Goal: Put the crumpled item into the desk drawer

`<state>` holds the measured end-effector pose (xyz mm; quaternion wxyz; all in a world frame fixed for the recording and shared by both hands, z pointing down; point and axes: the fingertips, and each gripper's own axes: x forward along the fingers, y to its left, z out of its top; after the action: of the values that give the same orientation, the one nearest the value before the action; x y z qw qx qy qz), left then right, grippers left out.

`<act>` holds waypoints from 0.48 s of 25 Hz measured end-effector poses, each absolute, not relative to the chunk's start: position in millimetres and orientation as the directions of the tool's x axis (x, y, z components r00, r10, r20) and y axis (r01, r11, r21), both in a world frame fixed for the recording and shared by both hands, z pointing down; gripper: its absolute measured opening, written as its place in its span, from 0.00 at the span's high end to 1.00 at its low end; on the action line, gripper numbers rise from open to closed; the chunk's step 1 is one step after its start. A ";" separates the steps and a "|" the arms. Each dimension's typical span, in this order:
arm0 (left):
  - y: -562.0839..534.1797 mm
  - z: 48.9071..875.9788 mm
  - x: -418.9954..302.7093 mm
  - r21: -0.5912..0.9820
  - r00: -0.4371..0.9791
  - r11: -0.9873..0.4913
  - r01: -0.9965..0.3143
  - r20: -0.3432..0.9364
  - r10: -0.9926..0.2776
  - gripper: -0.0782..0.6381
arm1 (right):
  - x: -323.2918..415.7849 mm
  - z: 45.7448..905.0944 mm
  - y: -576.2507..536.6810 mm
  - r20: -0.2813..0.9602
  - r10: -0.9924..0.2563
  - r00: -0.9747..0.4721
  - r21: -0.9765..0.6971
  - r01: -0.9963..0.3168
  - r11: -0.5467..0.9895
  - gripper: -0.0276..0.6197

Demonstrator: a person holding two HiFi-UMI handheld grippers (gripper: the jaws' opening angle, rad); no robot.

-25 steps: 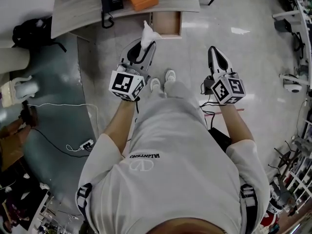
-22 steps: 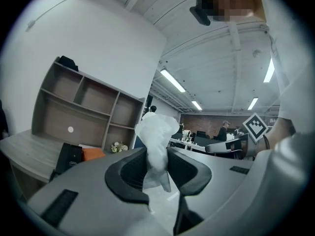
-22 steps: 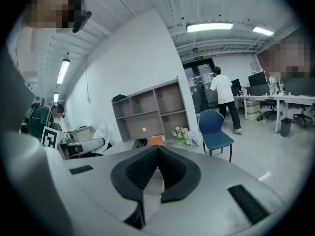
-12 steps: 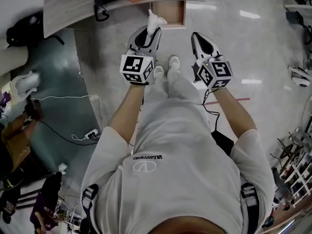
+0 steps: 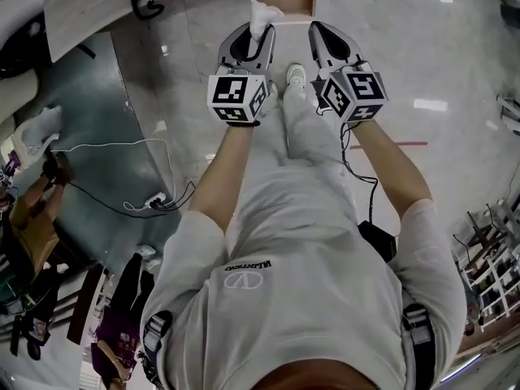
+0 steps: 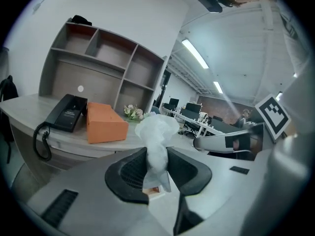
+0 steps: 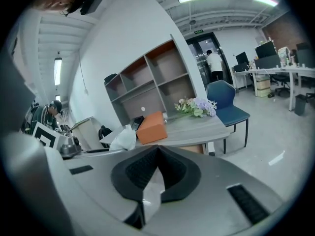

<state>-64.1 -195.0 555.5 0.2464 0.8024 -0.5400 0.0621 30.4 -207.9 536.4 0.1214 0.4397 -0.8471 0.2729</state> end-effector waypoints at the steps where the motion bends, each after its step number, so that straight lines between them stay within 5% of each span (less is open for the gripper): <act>1: -197.9 561.9 -61.4 0.334 0.406 -0.289 -0.897 0.371 -0.835 0.73 | 32.2 542.5 -210.9 0.450 -0.675 -0.585 -0.360 -0.810 0.462 0.96; 12: -230.0 633.4 -49.1 0.335 0.388 -0.256 -0.907 0.422 -0.819 0.73 | 48.8 610.0 -247.7 0.487 -0.676 -0.552 -0.364 -0.833 0.418 0.96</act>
<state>-49.1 -230.0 633.4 0.2687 0.7884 -0.5473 0.0813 48.8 -247.7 610.0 0.1336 0.4538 -0.8312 0.2920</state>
